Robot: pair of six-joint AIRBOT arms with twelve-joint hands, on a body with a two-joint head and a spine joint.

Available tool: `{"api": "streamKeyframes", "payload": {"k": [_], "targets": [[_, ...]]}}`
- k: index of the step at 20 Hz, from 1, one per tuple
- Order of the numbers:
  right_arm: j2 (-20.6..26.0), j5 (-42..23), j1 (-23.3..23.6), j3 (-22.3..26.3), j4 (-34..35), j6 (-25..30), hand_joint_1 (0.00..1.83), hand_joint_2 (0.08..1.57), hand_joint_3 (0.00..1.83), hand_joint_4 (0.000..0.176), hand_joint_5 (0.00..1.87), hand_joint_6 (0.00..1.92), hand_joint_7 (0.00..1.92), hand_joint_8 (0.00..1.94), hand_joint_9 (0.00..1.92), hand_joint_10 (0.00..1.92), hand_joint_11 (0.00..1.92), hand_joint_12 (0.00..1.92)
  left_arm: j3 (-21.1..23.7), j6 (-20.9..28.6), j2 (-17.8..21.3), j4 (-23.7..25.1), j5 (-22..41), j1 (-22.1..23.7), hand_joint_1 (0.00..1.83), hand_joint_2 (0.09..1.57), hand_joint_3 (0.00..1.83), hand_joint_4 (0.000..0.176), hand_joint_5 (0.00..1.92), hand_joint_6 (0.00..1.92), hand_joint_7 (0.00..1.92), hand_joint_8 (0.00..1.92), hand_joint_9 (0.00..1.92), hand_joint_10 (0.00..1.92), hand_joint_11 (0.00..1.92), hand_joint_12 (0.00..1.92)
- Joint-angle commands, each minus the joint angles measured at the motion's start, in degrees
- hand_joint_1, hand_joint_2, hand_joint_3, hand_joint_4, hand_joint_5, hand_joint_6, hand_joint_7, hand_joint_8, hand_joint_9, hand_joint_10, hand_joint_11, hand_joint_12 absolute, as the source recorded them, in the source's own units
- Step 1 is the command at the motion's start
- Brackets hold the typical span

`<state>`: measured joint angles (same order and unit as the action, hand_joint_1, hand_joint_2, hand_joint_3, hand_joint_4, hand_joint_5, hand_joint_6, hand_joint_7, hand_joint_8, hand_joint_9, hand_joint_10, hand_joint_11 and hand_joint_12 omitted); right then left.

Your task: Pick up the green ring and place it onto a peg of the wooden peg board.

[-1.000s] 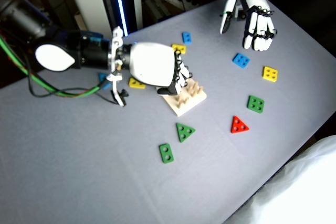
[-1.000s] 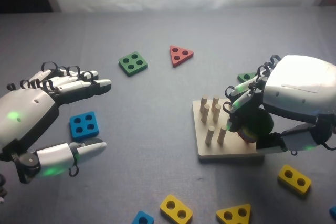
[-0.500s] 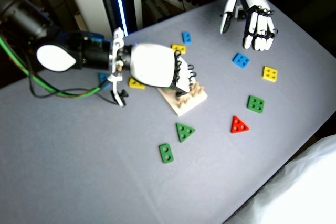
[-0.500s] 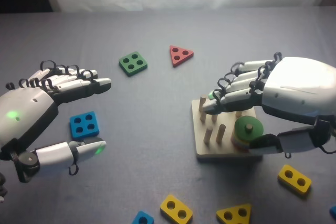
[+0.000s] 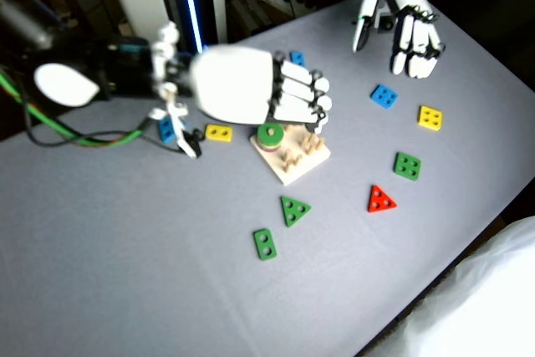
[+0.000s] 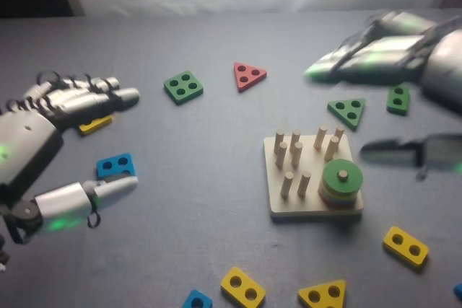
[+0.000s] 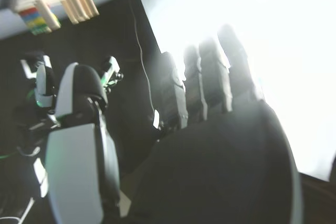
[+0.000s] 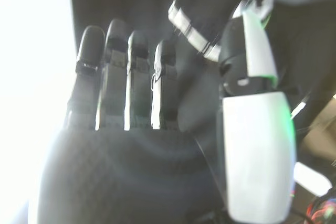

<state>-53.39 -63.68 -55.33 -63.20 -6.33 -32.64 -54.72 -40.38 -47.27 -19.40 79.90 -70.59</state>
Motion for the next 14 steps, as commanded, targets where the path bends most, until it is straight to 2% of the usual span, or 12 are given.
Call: {"api": "streamKeyframes", "payload": {"k": [1,2,3,4,6,7,8,10,11,12,13,14], "targets": [[0.7,-13.6,-0.2,0.5,3.5,-0.2,0.75,1.16,0.00,0.000,0.45,0.01,0.50,0.00,0.47,0.00,0.14,0.57,0.5,0.4,0.3,1.4,10.7,0.6,0.81,1.09,0.00,0.026,0.48,0.01,0.36,0.00,0.29,0.00,0.00,0.80],[1.8,-17.1,-1.2,1.3,5.8,-1.5,0.72,1.18,0.00,0.000,0.43,0.00,0.48,0.00,0.45,0.00,0.20,0.46,0.8,0.4,0.5,1.3,12.7,0.6,0.85,1.11,0.00,0.020,0.49,0.00,0.37,0.00,0.28,0.00,0.00,0.71],[2.5,-19.3,-1.6,1.9,7.0,-2.7,0.79,1.21,0.00,0.000,0.45,0.00,0.49,0.00,0.49,0.00,0.29,0.41,0.9,0.4,0.6,1.3,14.0,0.6,0.92,1.08,0.00,0.000,0.53,0.00,0.44,0.01,0.35,0.01,0.00,0.82],[3.6,-22.7,-2.3,2.9,8.8,-4.7,0.77,1.22,0.00,0.000,0.47,0.00,0.52,0.00,0.55,0.00,0.36,0.37,1.1,0.5,0.8,1.2,16.5,0.6,0.95,1.09,0.00,0.000,0.49,0.00,0.45,0.01,0.36,0.01,0.00,0.84],[4.8,-28.4,-3.7,4.2,11.2,-6.8,0.75,1.25,0.00,0.000,0.53,0.00,0.64,0.01,0.68,0.01,0.46,0.35,1.3,1.1,1.3,0.8,19.5,0.7,0.85,1.15,0.02,0.000,0.47,0.00,0.47,0.00,0.39,0.01,0.00,0.91],[5.4,-32.3,-4.9,5.0,12.6,-7.6,0.70,1.29,0.01,0.000,0.49,0.00,0.65,0.00,0.71,0.02,0.46,0.36,1.2,1.1,1.4,1.2,19.5,1.7,0.77,1.16,0.01,0.000,0.45,0.00,0.45,0.00,0.39,0.01,0.00,0.93],[5.7,-35.1,-5.9,5.4,13.6,-7.9,0.60,1.30,0.00,0.000,0.43,0.00,0.65,0.00,0.74,0.00,0.53,0.31,0.9,1.1,1.4,1.8,19.5,2.6,0.71,1.16,0.01,0.000,0.41,0.00,0.46,0.00,0.41,0.02,0.00,0.93],[6.2,-37.3,-6.8,6.3,15.2,-8.2,0.65,1.28,0.00,0.000,0.39,0.00,0.65,0.00,0.73,0.00,0.64,0.10,0.4,1.5,1.4,2.9,19.5,4.4,0.61,1.20,0.01,0.000,0.35,0.00,0.48,0.01,0.48,0.03,0.00,1.07],[6.2,-37.3,-6.1,6.5,14.6,-8.8,0.71,1.29,0.00,0.000,0.27,0.00,0.56,0.00,0.63,0.00,0.54,0.04,0.0,2.5,1.2,3.6,19.5,5.6,0.49,1.24,0.02,0.000,0.26,0.00,0.46,0.00,0.47,0.02,0.00,1.12],[6.2,-37.3,-5.8,6.5,14.0,-8.8,0.79,1.31,0.01,0.000,0.25,0.00,0.41,0.00,0.46,0.00,0.34,0.01,-0.3,3.1,1.0,4.1,19.5,6.3,0.30,1.35,0.02,0.000,0.23,0.00,0.41,0.00,0.43,0.01,0.00,1.03],[6.2,-37.3,-5.3,6.6,12.9,-8.8,0.81,1.30,0.00,0.020,0.26,0.00,0.33,0.00,0.36,0.00,0.24,0.00,-0.9,3.7,0.6,5.1,19.5,7.6,0.27,1.38,0.01,0.000,0.26,0.01,0.41,0.00,0.45,0.01,0.01,1.00],[6.2,-37.3,-4.9,6.7,12.2,-8.9,0.86,1.27,0.00,0.053,0.33,0.02,0.20,0.00,0.27,0.00,0.36,0.07,-1.4,3.8,0.4,5.5,19.5,8.3,0.11,1.43,0.02,0.000,0.36,0.05,0.40,0.00,0.43,0.00,0.00,0.91]]}}
